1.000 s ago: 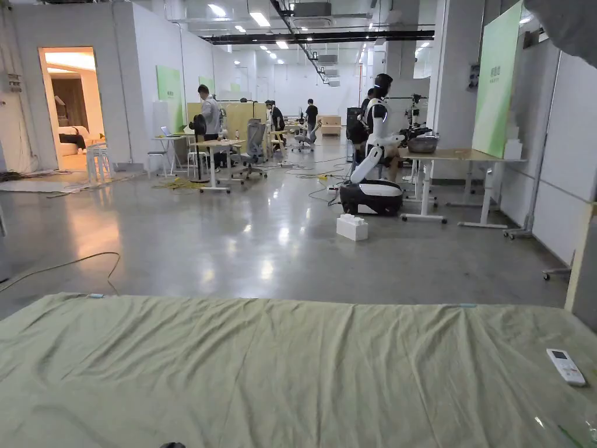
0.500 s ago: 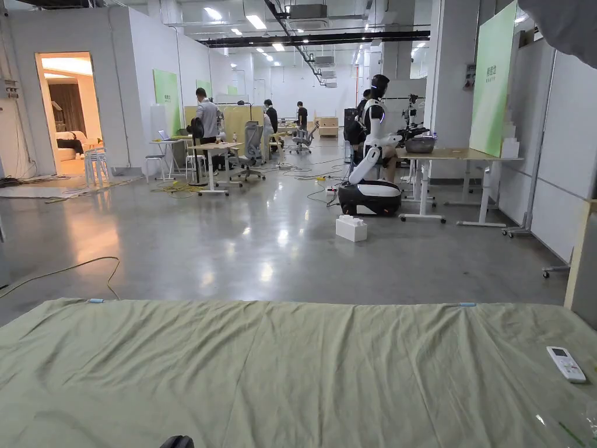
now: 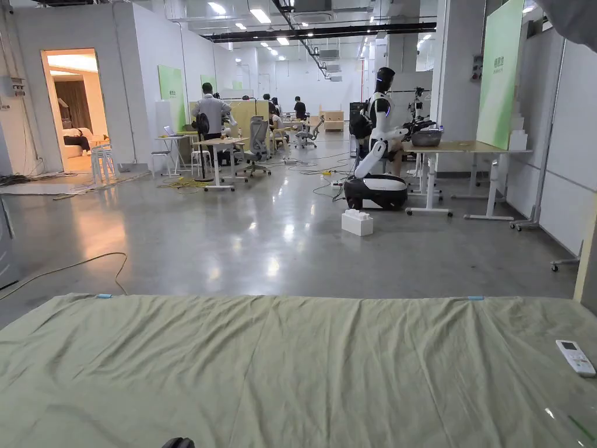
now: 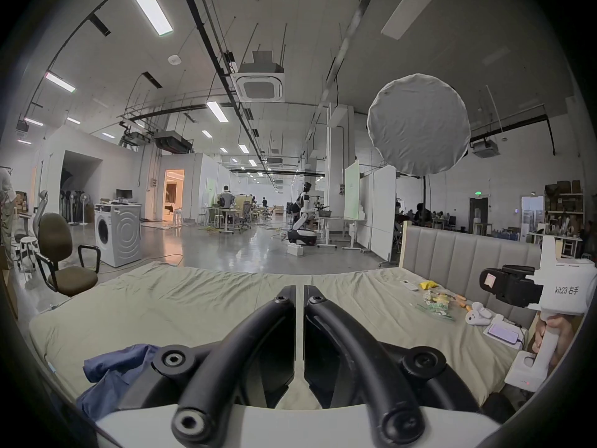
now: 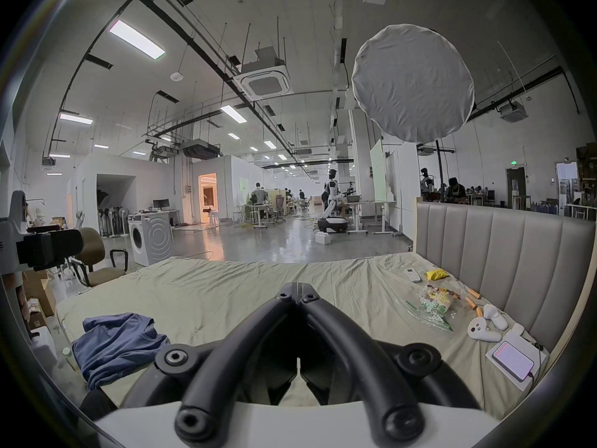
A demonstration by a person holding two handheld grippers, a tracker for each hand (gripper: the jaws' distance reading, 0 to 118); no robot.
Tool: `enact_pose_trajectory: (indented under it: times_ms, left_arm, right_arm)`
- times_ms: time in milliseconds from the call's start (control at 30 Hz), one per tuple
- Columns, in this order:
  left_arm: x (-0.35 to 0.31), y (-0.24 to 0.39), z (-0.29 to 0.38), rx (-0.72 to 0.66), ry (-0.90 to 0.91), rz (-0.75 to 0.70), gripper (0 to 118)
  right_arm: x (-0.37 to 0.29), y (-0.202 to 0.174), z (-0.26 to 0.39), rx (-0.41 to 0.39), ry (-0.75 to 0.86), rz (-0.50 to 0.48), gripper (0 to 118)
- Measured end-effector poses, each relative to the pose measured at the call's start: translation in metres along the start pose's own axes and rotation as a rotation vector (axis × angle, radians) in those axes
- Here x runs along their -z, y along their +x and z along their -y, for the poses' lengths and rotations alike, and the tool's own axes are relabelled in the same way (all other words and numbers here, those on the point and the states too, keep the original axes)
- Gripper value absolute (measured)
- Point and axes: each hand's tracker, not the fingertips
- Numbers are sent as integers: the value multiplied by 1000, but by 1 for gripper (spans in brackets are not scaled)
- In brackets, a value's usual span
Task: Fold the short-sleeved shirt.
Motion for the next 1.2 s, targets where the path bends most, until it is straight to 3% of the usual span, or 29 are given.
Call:
enact_pose_trajectory:
  times_ms: [100,267,400,467,800,900,933,1033,1133,1200]
  left_arm:
    - [-1,-19,6,49,-49,-57,20]
    - [-4,-65,14,83,-172,-95,76]
    - [4,-113,33,58,-329,-100,99]
    - [13,-136,49,36,-424,-137,100]
    - [118,-233,167,39,-762,-191,100]
    - [152,-260,202,-51,-824,-202,99]
    - [160,-268,214,-54,-835,-217,97]
    - [182,-284,249,-44,-933,-231,73]
    - [187,-285,263,-11,-929,-205,79]
    - [187,-286,261,-14,-928,-198,76]
  right_arm:
    - [-1,-2,7,-5,-17,-7,0]
    - [-1,-3,24,14,-77,-32,0]
    - [1,-1,39,46,-140,-48,0]
    - [2,-1,49,92,-220,-42,0]
    - [16,-10,79,85,-336,-15,0]
    - [21,-13,90,96,-384,2,0]
    - [23,-14,93,88,-404,12,0]
    - [27,-16,102,57,-465,22,0]
    - [29,-14,108,64,-509,19,0]
    - [29,-13,112,52,-518,25,0]
